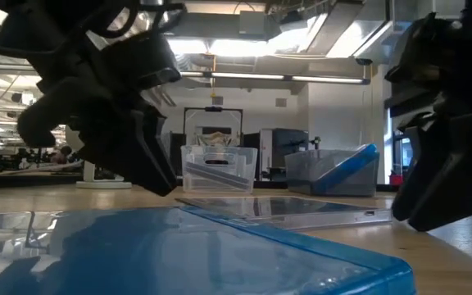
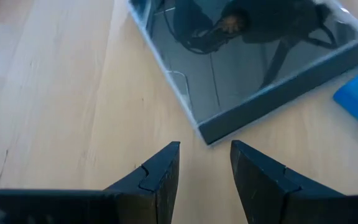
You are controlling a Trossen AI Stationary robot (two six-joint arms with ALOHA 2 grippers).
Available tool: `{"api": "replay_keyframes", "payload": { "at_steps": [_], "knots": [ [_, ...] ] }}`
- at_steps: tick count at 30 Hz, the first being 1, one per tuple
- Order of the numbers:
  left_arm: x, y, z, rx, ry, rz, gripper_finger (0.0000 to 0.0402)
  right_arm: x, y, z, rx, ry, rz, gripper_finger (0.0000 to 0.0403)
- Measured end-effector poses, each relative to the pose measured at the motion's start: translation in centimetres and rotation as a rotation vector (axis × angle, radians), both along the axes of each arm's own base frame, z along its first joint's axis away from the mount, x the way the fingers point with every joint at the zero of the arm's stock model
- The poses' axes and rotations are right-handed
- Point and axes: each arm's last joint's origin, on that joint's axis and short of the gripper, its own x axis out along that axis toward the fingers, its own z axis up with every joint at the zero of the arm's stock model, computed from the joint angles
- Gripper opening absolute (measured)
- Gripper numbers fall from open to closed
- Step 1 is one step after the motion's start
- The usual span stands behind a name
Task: Pick & place jewel cases by type
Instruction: Put the black cd case into the white bin
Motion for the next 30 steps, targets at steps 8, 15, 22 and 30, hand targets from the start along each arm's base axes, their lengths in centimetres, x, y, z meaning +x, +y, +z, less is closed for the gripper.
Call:
{"api": "replay_keyframes", "payload": {
  "at_steps": [8,15,22,30],
  "knots": [
    [0.6,1.0,-1.3,-0.092,0.036,0.021,0.0141,0.3,-0.4,-0.1,0.004,0.006,-0.008,0.0168],
    [1.0,1.2,-2.1,-0.044,0.052,-0.058,0.0141,0.5,-0.6,-0.1,0.001,0.012,-0.010,0.0168],
    [1.4,0.3,-1.7,0.037,-0.032,-0.186,0.0141,1.1,-1.4,-0.2,-0.005,0.032,0.007,0.0168],
    [1.3,-0.2,-1.7,0.018,-0.037,-0.194,0.0141,1.3,-1.7,-0.2,0.001,0.049,0.025,0.0168]
  ]
}}
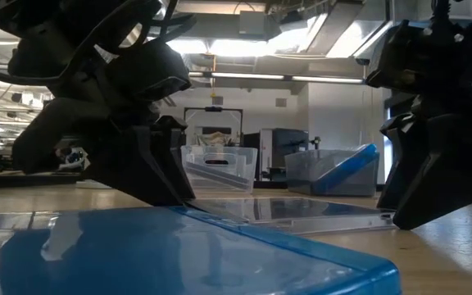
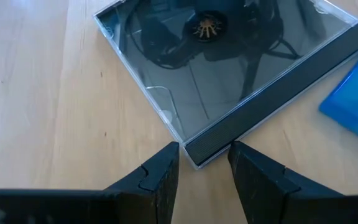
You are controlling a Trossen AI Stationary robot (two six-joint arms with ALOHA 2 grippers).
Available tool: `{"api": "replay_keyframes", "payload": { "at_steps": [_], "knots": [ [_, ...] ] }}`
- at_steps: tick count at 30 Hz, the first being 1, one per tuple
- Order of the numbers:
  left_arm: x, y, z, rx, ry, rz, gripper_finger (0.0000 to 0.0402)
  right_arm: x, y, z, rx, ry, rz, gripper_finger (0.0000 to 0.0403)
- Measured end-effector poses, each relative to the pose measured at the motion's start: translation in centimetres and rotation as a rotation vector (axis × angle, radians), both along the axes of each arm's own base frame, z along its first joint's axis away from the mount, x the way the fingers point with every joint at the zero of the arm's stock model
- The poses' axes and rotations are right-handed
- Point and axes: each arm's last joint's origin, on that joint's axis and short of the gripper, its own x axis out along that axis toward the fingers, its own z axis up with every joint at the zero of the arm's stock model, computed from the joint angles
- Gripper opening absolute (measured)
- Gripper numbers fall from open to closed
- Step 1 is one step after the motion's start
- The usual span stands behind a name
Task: Pick & place jewel cases by type
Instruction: Put the black cd case into the white bin
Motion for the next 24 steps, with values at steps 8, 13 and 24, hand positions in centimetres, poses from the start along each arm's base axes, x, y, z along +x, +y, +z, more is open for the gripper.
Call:
{"api": "replay_keyframes", "payload": {
  "at_steps": [8,13,24],
  "knots": [
    [-0.01,-0.01,-0.01,-0.038,0.008,0.031,0.0141,0.14,-0.19,0.00,-0.002,0.001,0.002,0.0168],
    [-0.03,0.25,-0.04,-0.139,0.041,0.105,0.0141,0.29,-0.18,0.03,-0.009,-0.006,0.030,0.0168],
    [0.04,0.42,-0.02,-0.114,0.049,0.042,0.0141,0.76,-0.70,0.09,0.020,0.000,0.032,0.0168]
  ]
}}
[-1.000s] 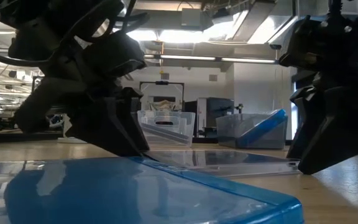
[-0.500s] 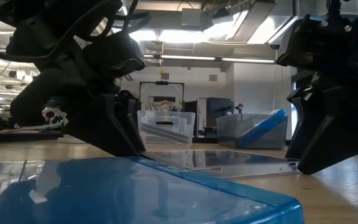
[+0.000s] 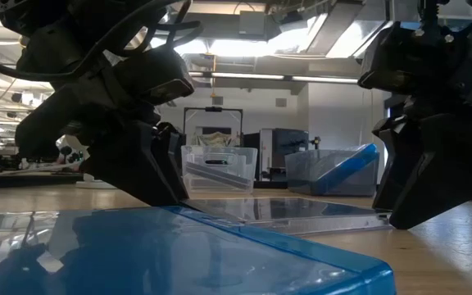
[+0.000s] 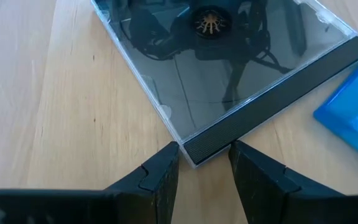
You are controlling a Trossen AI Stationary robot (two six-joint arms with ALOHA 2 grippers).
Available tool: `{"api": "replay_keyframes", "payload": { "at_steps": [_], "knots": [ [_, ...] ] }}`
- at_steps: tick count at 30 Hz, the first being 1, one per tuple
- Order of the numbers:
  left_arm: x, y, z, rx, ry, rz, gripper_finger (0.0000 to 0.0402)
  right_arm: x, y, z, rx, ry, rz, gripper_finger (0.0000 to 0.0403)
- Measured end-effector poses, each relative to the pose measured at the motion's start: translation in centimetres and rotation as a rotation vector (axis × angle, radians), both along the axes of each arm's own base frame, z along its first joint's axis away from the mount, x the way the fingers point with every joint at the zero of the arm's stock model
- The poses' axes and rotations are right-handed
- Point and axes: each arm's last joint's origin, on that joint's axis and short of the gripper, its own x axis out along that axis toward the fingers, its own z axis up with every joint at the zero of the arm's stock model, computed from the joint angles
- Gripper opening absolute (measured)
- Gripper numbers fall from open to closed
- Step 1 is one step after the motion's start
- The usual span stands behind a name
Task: Pick & place jewel cases by type
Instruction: Put the black cd case into the white bin
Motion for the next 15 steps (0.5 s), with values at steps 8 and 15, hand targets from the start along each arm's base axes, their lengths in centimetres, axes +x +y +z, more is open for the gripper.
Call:
{"api": "replay_keyframes", "payload": {
  "at_steps": [8,15],
  "knots": [
    [0.09,-0.04,0.03,-0.033,-0.022,0.024,0.0141,0.07,-0.06,0.02,-0.013,-0.002,0.012,0.0168],
    [0.42,-0.23,0.31,0.006,-0.034,-0.039,0.0141,0.14,-0.19,0.02,-0.016,-0.002,0.012,0.0168]
  ]
}}
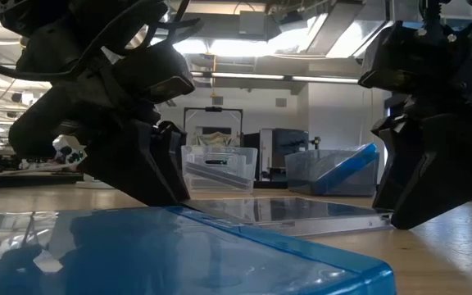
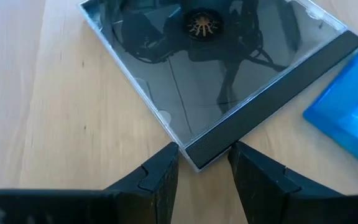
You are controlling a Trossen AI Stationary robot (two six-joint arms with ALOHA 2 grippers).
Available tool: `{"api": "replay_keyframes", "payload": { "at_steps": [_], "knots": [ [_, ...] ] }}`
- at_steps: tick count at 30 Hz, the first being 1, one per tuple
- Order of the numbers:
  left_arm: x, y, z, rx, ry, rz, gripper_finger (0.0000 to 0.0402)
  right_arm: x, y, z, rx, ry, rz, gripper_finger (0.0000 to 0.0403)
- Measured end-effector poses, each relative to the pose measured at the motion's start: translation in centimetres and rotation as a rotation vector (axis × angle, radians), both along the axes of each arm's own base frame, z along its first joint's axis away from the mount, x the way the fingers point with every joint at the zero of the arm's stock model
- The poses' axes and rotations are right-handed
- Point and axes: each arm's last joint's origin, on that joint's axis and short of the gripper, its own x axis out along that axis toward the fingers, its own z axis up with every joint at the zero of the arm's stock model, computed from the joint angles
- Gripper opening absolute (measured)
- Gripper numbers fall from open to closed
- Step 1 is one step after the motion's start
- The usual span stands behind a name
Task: Pick & place jewel cases by type
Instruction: Put the black cd case into the white bin
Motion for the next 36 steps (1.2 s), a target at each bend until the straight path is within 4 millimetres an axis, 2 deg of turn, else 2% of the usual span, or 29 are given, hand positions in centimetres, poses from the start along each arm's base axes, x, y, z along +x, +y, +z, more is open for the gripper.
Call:
{"api": "replay_keyframes", "payload": {
  "at_steps": [13,22,36],
  "knots": [
    [-0.3,-0.7,2.0,0.045,-0.052,-0.095,0.0141,-0.1,-0.1,-0.1,-0.011,0.001,0.001,0.0168],
    [-0.6,-1.4,2.4,0.072,-0.084,-0.108,0.0141,0.0,-0.2,-0.1,-0.040,-0.003,0.021,0.0168],
    [-1.2,-3.5,2.9,0.402,-0.183,-0.327,0.0141,0.2,-0.5,-0.1,-0.073,-0.002,0.064,0.0168]
  ]
}}
